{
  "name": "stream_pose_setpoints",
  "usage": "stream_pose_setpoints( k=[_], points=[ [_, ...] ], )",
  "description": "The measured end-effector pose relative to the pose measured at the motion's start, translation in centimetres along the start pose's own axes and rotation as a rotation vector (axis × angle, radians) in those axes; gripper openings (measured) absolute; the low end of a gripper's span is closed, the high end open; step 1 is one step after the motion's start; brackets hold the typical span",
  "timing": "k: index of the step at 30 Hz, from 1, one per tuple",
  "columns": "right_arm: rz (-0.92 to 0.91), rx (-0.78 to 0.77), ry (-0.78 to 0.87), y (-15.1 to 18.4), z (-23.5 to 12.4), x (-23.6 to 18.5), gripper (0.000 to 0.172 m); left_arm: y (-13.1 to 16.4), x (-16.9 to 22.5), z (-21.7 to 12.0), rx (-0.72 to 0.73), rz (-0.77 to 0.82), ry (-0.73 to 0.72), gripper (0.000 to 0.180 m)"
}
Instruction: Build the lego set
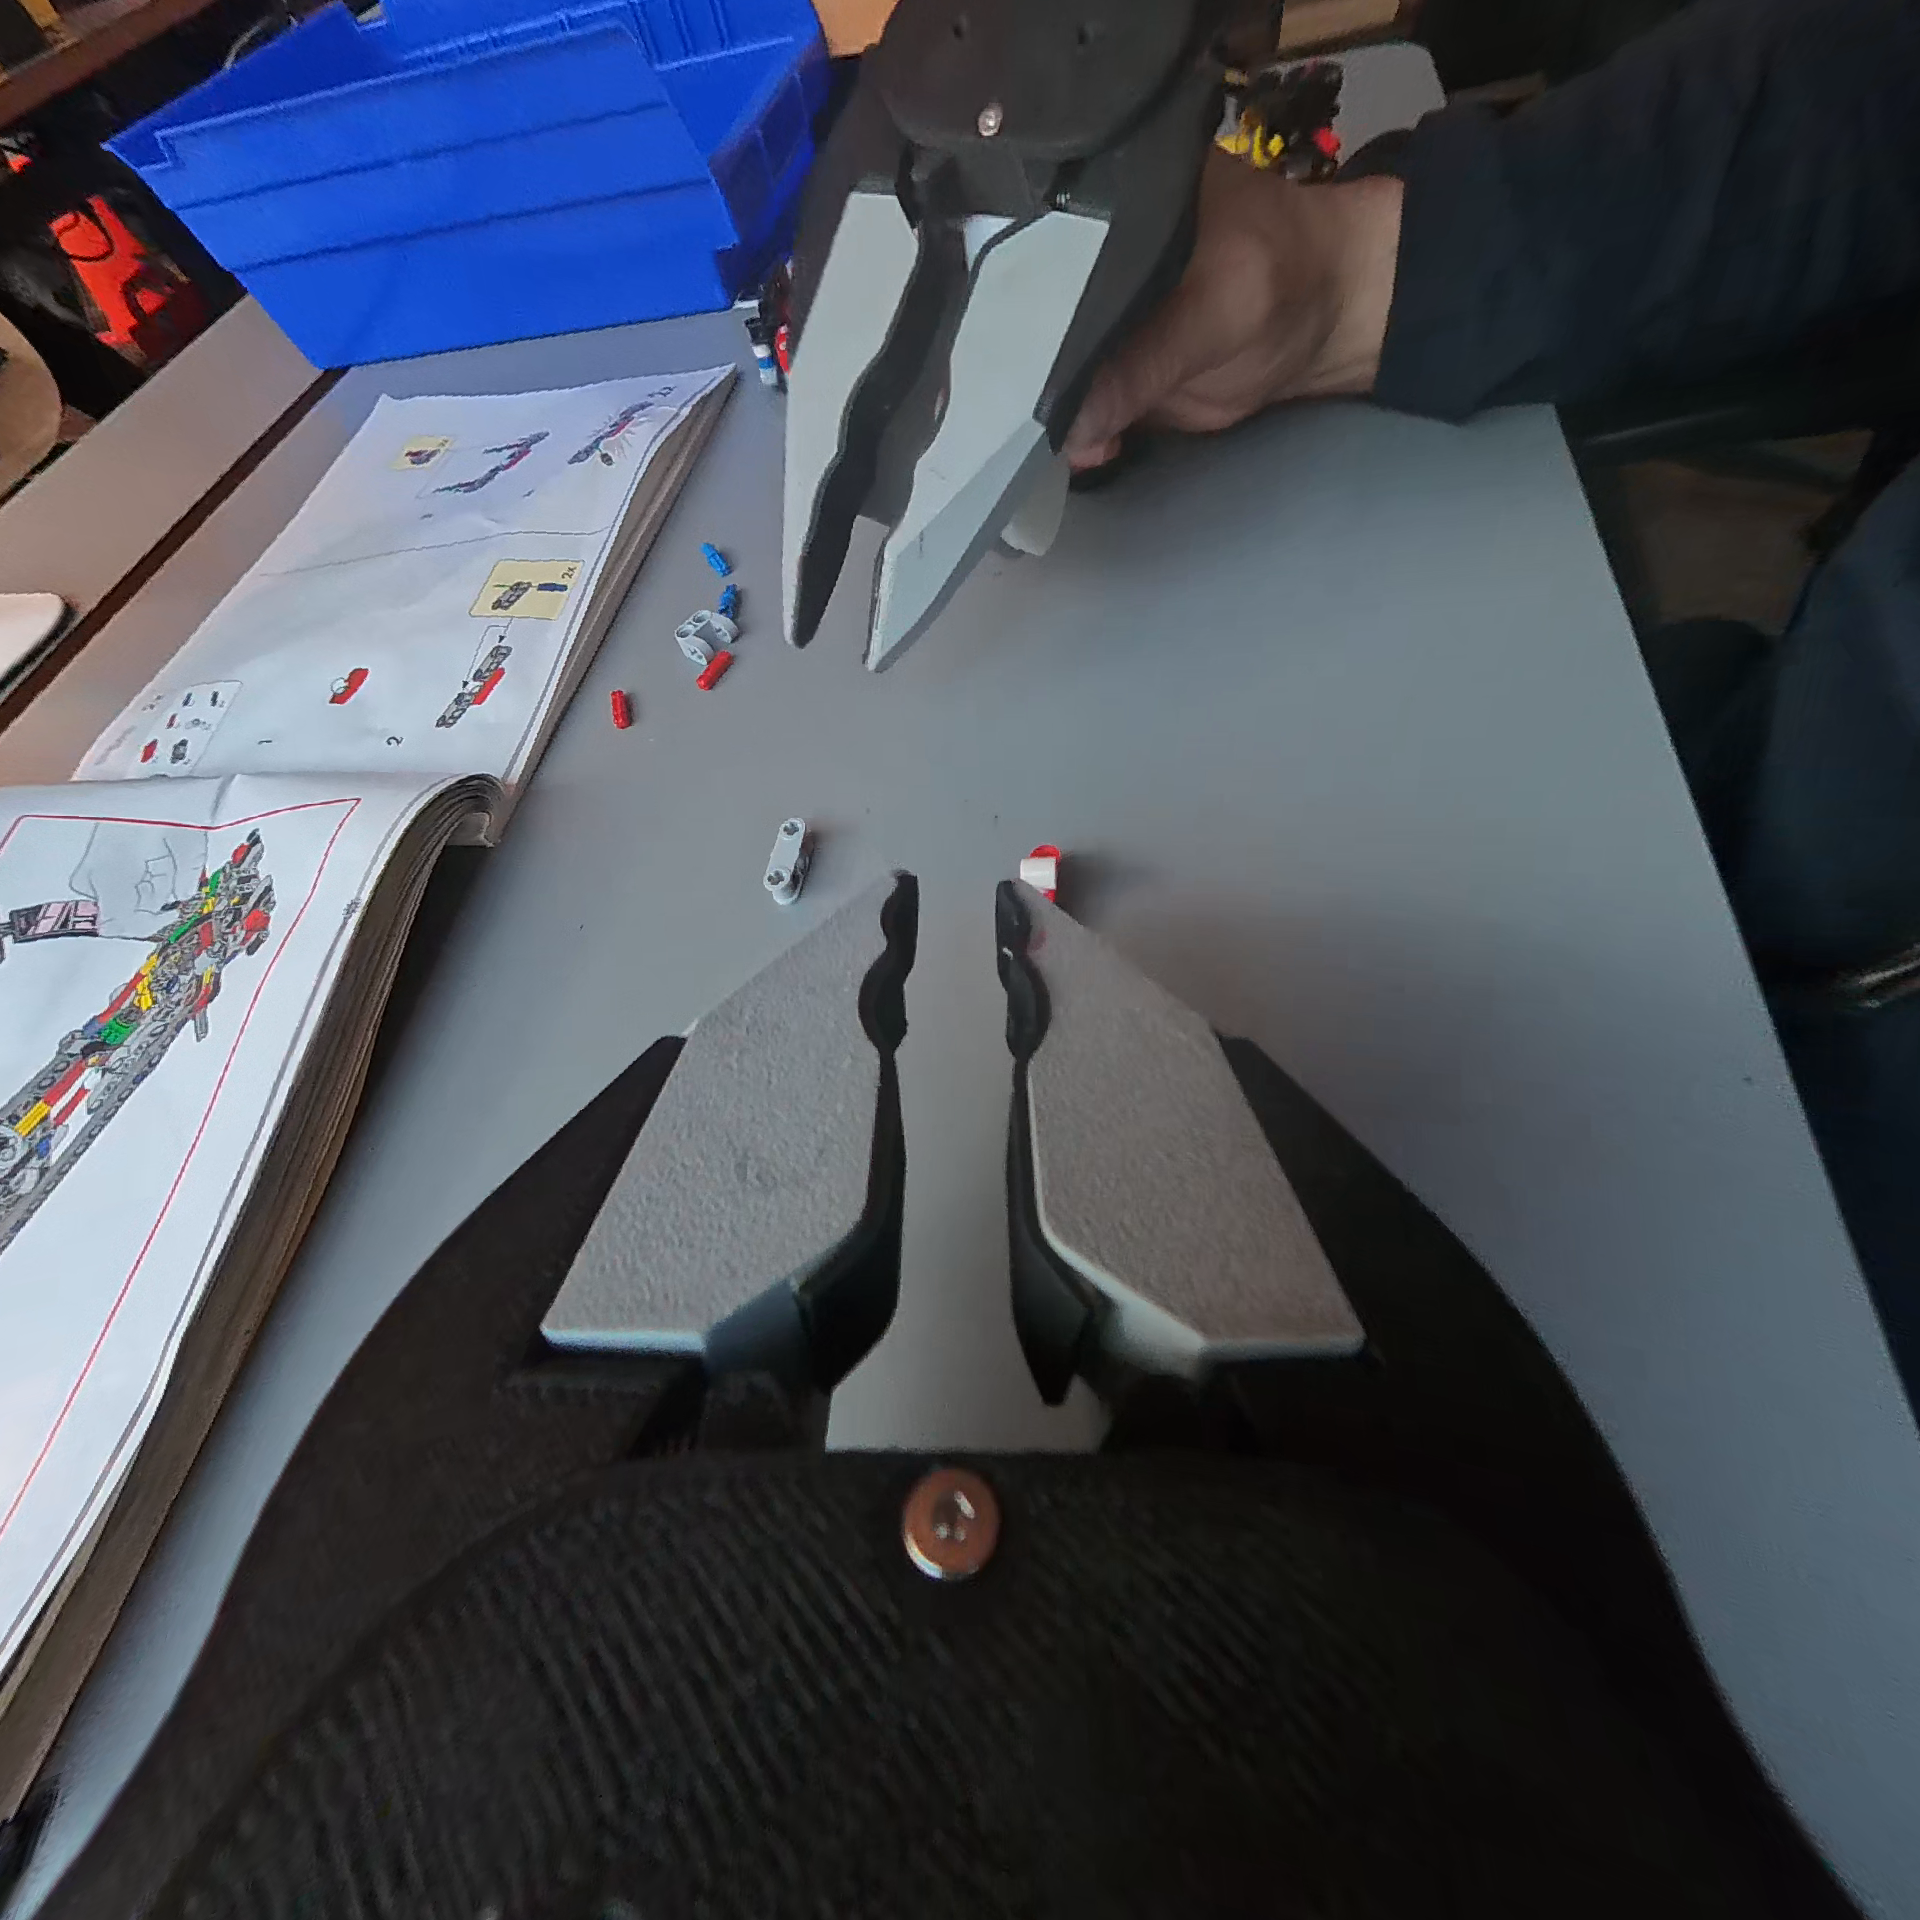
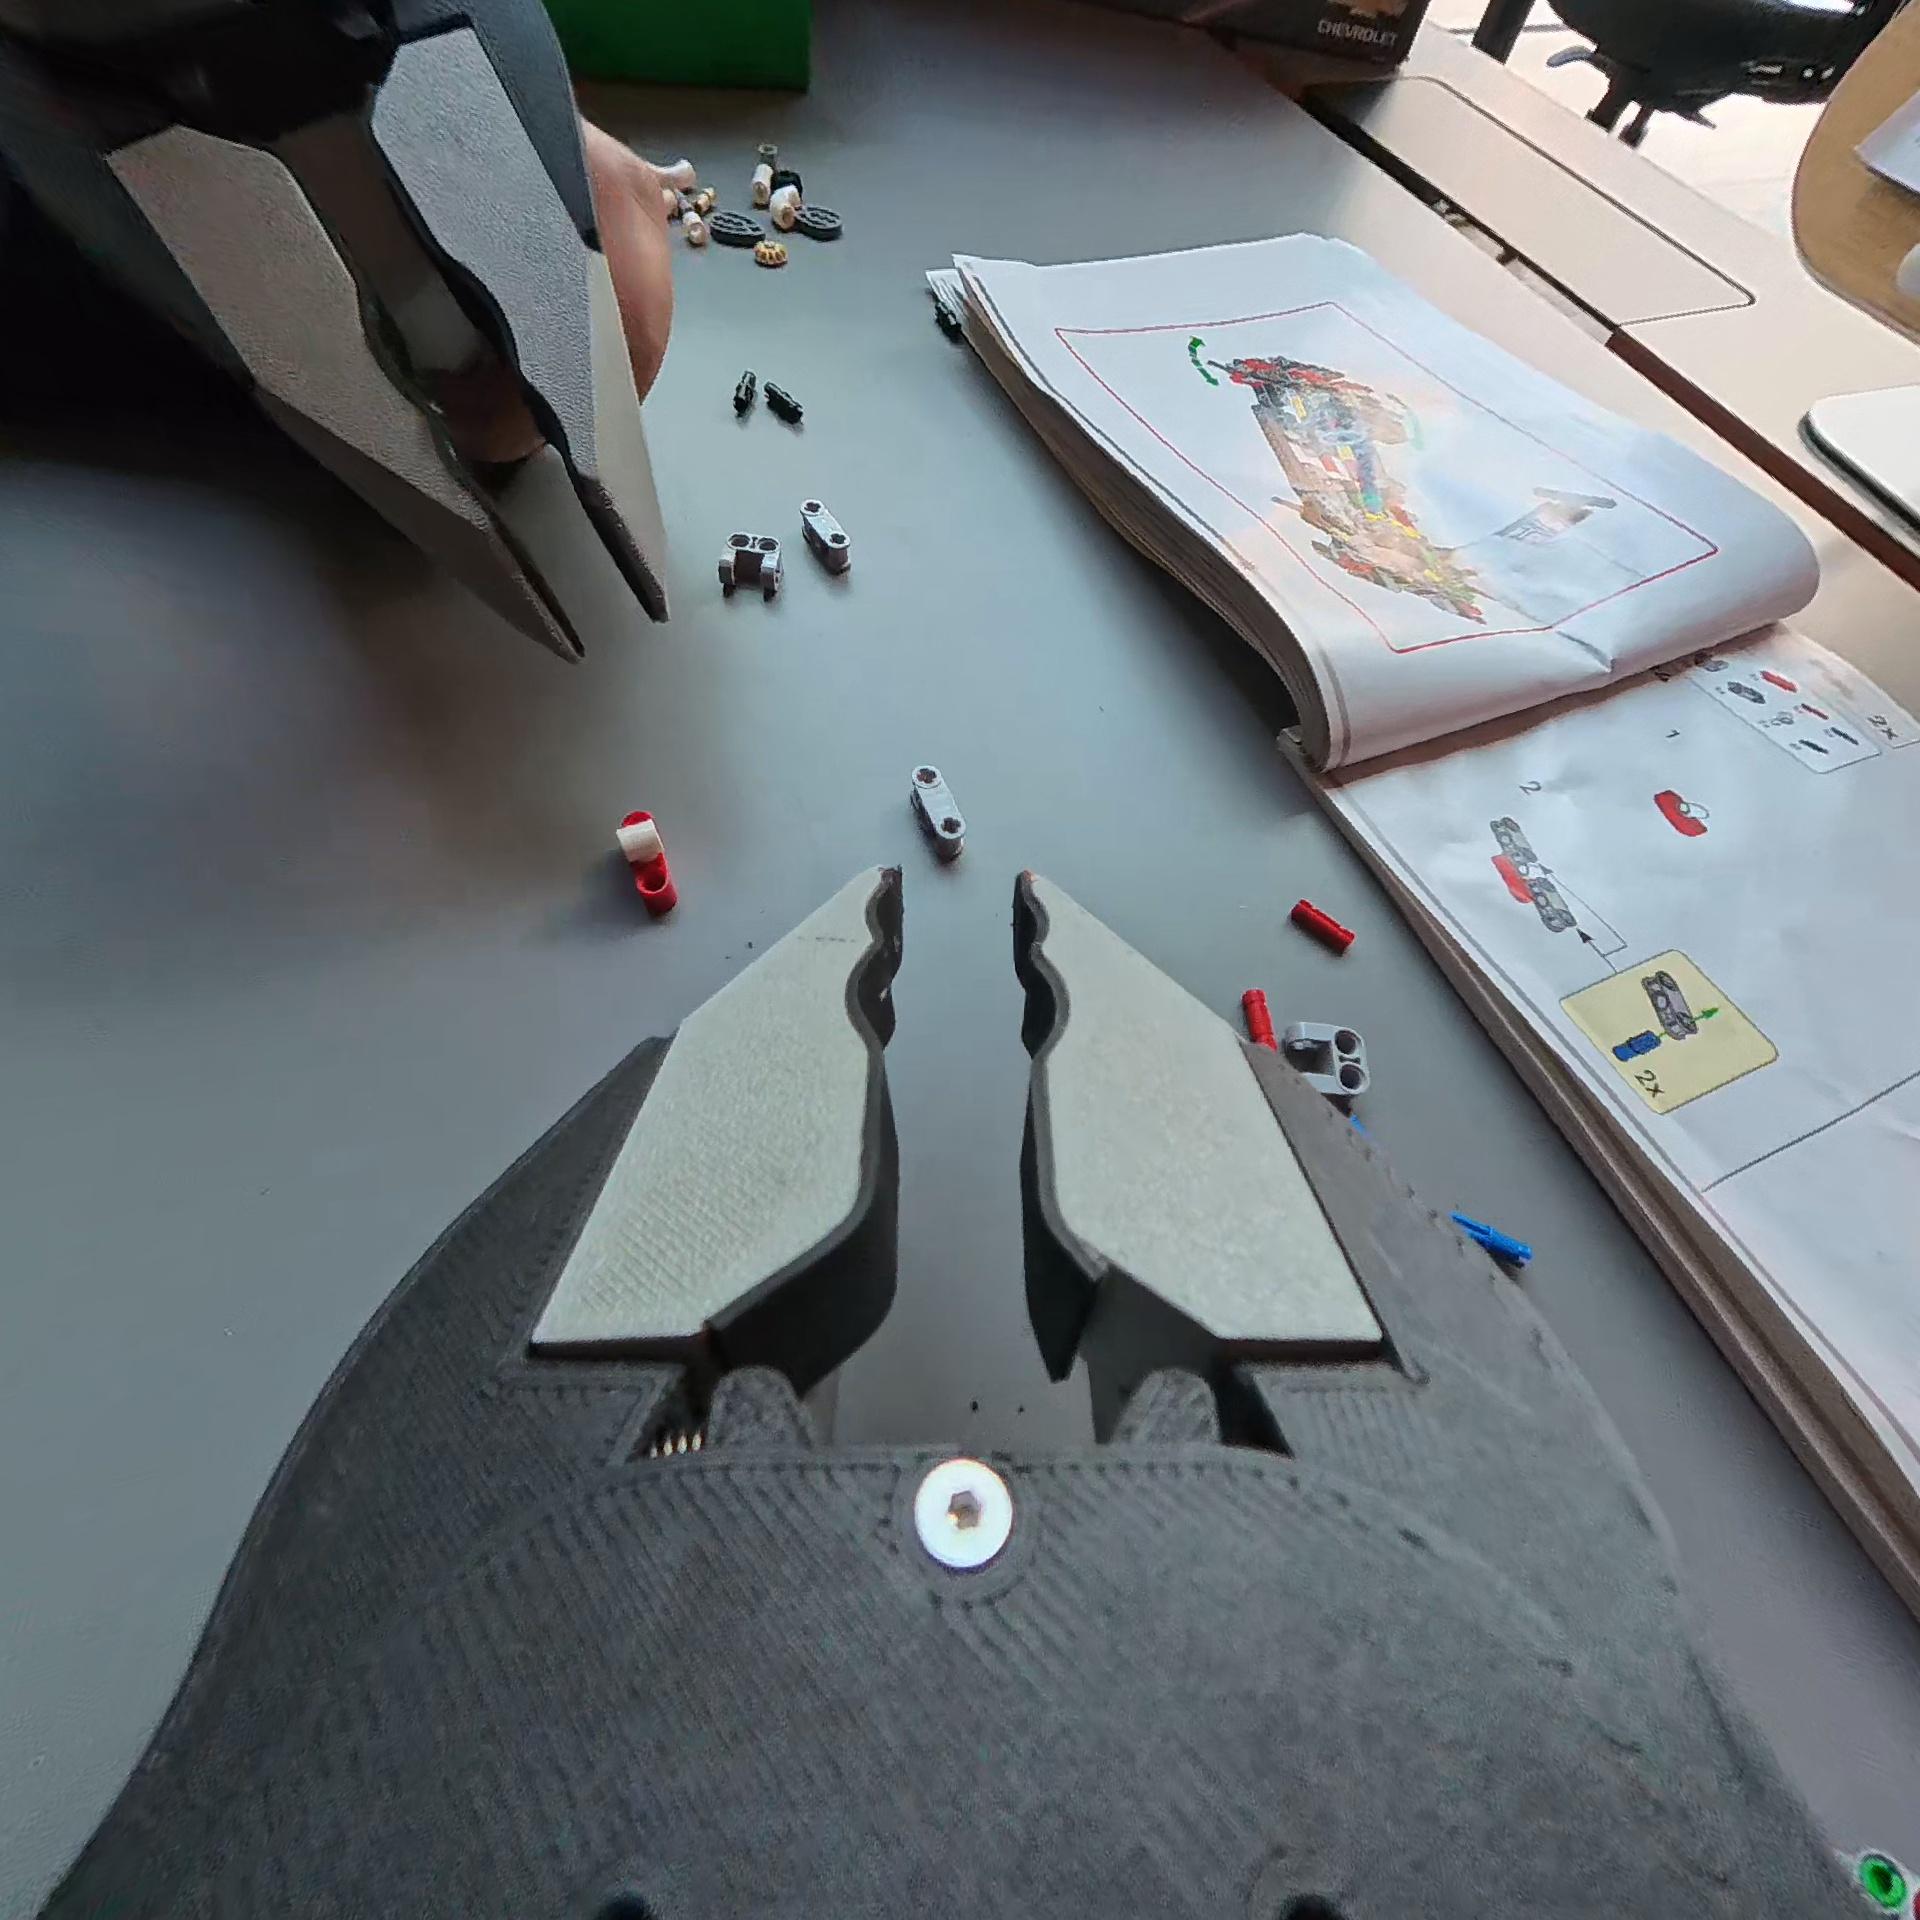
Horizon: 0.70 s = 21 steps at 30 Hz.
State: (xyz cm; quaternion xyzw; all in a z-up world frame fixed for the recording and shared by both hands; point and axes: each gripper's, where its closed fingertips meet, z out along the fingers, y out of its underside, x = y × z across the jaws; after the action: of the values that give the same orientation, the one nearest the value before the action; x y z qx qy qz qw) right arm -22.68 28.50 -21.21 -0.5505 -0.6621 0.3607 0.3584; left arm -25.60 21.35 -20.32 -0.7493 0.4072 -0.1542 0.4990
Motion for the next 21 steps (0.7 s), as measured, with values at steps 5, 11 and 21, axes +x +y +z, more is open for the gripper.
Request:
stream_pose_setpoints(
  k=[5,11,21],
  points=[
    [-0.033,-0.077,0.013,0.6,1.3,0.1,0.022,0.4,0.2,0.4,-0.037,0.052,-0.026,0.013],
    [-0.066,-0.118,0.026,0.8,2.2,0.3,0.023,0.3,0.0,0.1,-0.026,0.042,-0.045,0.010],
    [-0.099,-0.156,0.010,1.1,3.2,0.9,0.023,0.5,-1.7,-0.8,0.007,-0.187,-0.023,0.014]
  ],
)
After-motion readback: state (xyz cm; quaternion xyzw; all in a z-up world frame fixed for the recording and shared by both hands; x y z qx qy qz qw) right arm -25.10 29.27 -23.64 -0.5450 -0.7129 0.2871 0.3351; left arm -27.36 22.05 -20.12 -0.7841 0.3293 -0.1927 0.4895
